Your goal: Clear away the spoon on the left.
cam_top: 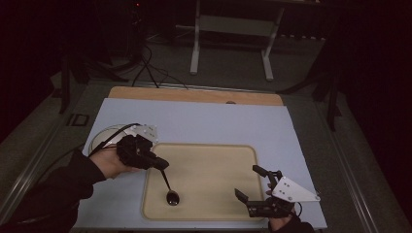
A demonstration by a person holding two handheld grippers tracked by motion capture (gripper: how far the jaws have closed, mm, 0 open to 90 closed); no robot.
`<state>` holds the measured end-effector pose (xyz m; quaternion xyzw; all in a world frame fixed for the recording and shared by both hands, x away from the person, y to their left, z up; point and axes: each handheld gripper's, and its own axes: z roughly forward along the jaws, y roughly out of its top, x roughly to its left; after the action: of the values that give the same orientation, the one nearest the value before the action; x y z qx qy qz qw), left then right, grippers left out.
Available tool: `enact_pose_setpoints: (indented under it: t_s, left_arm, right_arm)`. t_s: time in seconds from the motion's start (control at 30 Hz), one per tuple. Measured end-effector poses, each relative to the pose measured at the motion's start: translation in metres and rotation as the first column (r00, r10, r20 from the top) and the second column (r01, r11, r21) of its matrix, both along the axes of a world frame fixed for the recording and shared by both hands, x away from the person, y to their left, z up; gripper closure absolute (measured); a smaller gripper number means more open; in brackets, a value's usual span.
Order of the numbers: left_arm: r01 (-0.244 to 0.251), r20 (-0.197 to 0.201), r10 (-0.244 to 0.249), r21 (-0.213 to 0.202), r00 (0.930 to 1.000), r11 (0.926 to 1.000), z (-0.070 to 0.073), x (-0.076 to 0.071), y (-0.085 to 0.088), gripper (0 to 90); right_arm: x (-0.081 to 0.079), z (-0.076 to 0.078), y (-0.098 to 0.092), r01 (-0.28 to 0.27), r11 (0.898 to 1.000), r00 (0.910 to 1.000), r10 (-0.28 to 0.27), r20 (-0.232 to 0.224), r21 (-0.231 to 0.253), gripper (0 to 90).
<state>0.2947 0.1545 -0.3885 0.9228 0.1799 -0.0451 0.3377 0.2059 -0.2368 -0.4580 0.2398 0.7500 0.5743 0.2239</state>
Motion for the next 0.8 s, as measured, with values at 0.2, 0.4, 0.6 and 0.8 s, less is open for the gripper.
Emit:
enact_pose_setpoints:
  t_s: [0.2,0.4,0.6,0.8]
  left_arm:
    - [0.024,-0.032,-0.023,0.031,0.9992,0.9992,-0.014,0.008,-0.013,89.9]
    - [0.036,-0.066,-0.034,0.035,0.9973,0.9987,-0.021,0.016,-0.022,89.8]
    - [0.015,-0.049,-0.016,-0.005,0.9987,0.9999,-0.029,0.024,-0.025,87.6]
    - [-0.029,-0.058,0.025,-0.056,0.9980,0.9980,-0.040,0.033,-0.027,86.4]
  right_arm:
    - [0.001,-0.001,0.000,-0.006,1.000,1.0000,0.006,-0.003,-0.005,10.7]
    - [0.001,-0.001,0.000,-0.007,1.000,1.0000,0.007,-0.005,-0.003,10.7]
    - [0.001,-0.001,0.000,-0.012,1.000,0.9999,0.012,-0.010,-0.004,10.7]
    - [0.002,-0.002,-0.001,-0.013,1.000,0.9998,0.013,-0.018,-0.006,10.7]
